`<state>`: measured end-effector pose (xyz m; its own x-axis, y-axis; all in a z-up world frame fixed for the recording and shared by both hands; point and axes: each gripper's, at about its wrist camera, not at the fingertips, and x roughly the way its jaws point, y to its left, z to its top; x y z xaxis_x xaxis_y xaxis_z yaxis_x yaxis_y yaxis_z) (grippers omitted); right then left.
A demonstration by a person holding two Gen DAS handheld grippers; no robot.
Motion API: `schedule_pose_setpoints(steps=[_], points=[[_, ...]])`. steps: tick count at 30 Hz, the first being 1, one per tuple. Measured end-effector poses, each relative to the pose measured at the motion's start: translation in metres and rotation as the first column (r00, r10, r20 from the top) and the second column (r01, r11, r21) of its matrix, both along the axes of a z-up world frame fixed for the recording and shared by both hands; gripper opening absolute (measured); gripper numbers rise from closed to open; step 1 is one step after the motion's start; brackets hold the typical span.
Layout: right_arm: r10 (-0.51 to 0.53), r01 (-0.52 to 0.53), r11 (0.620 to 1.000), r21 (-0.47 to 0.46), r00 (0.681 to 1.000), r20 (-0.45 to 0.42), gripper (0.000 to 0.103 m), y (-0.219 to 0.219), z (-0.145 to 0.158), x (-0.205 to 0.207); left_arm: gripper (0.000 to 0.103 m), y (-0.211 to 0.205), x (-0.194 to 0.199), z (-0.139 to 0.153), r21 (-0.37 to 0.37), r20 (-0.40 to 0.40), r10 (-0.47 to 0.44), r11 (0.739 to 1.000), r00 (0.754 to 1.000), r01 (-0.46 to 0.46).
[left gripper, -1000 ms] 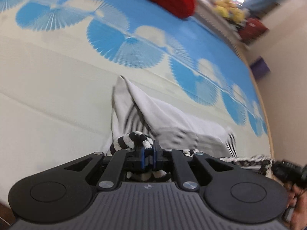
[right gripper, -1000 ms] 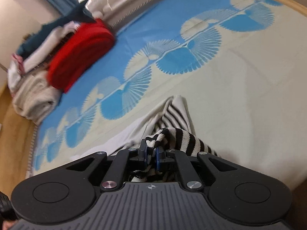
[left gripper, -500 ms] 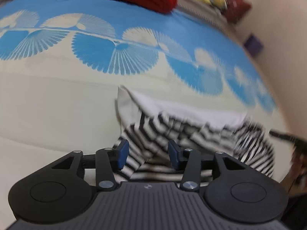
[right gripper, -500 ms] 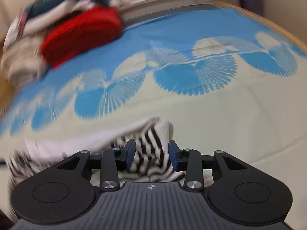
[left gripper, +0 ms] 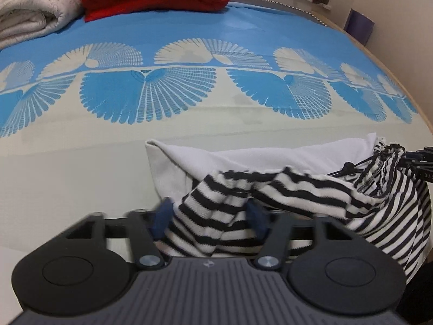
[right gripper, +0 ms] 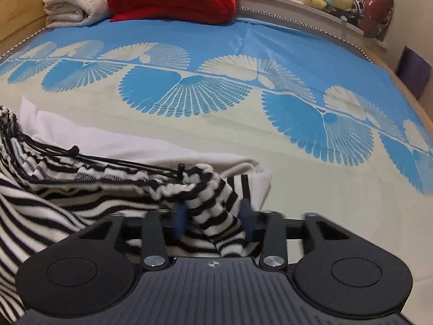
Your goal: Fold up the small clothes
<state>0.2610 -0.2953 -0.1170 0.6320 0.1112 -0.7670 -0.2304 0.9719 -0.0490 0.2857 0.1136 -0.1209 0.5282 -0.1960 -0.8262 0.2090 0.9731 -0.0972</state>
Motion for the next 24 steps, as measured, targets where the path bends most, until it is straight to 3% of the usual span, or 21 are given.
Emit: schedule_pose_setpoints(steps=[1, 2, 4, 7, 9, 12, 16, 18, 20, 21, 22, 24], points=[[0.003, -0.003, 1.0, 0.017, 1.0, 0.002, 0.018, 0.0, 0.001, 0.003, 0.004, -0.001, 0.003, 0.0, -0.015, -0.009, -0.012, 1.0, 1.0, 0.012], [0.002, -0.002, 1.0, 0.027, 1.0, 0.009, 0.012, 0.0, 0.002, 0.006, 0.004, -0.001, 0.006, 0.002, -0.012, 0.004, -0.018, 1.0, 1.0, 0.018], [-0.026, 0.021, 0.997, 0.069, 0.998, 0.061, 0.008, -0.004, 0.013, 0.011, 0.003, 0.005, 0.007, 0.018, 0.011, 0.112, 0.035, 0.999, 0.993, -0.037], [-0.178, 0.137, 0.964, 0.228, 0.969, 0.169, 0.007, -0.025, 0.039, 0.016, 0.003, 0.036, 0.012, 0.036, -0.147, 0.191, 0.236, 0.967, 0.953, -0.21], [-0.245, 0.173, 0.938, 0.301, 0.943, 0.223, 0.003, -0.03, 0.05, 0.019, 0.003, 0.031, 0.019, 0.034, -0.113, 0.195, 0.239, 0.969, 0.951, -0.22], [-0.259, 0.206, 0.944, 0.26, 0.947, 0.19, 0.003, -0.019, 0.042, 0.034, 0.003, 0.017, 0.032, 0.019, -0.017, 0.135, 0.207, 0.978, 0.969, -0.207], [-0.292, 0.267, 0.945, 0.189, 0.949, 0.122, 0.003, -0.009, 0.024, 0.057, 0.003, 0.02, 0.037, 0.016, -0.064, 0.151, 0.242, 0.97, 0.958, -0.235], [-0.309, 0.278, 0.941, 0.194, 0.94, 0.148, 0.003, -0.007, 0.024, 0.061, 0.003, 0.023, 0.041, 0.014, -0.089, 0.149, 0.269, 0.962, 0.952, -0.258], [-0.312, 0.281, 0.942, 0.182, 0.935, 0.17, 0.003, -0.003, 0.023, 0.064, 0.005, 0.021, 0.047, 0.007, -0.056, 0.122, 0.267, 0.963, 0.956, -0.262], [-0.309, 0.283, 0.945, 0.163, 0.936, 0.167, 0.004, 0.0, 0.018, 0.067, 0.011, 0.02, 0.051, 0.001, -0.029, 0.088, 0.27, 0.963, 0.959, -0.268], [-0.305, 0.285, 0.948, 0.143, 0.941, 0.145, 0.005, 0.004, 0.012, 0.07, 0.023, 0.02, 0.055, -0.007, -0.016, 0.039, 0.278, 0.961, 0.96, -0.277], [-0.277, 0.276, 0.957, 0.084, 0.961, -0.002, 0.019, 0.012, -0.01, 0.079, 0.027, 0.023, 0.059, -0.02, -0.022, -0.067, 0.275, 0.961, 0.959, -0.277]])
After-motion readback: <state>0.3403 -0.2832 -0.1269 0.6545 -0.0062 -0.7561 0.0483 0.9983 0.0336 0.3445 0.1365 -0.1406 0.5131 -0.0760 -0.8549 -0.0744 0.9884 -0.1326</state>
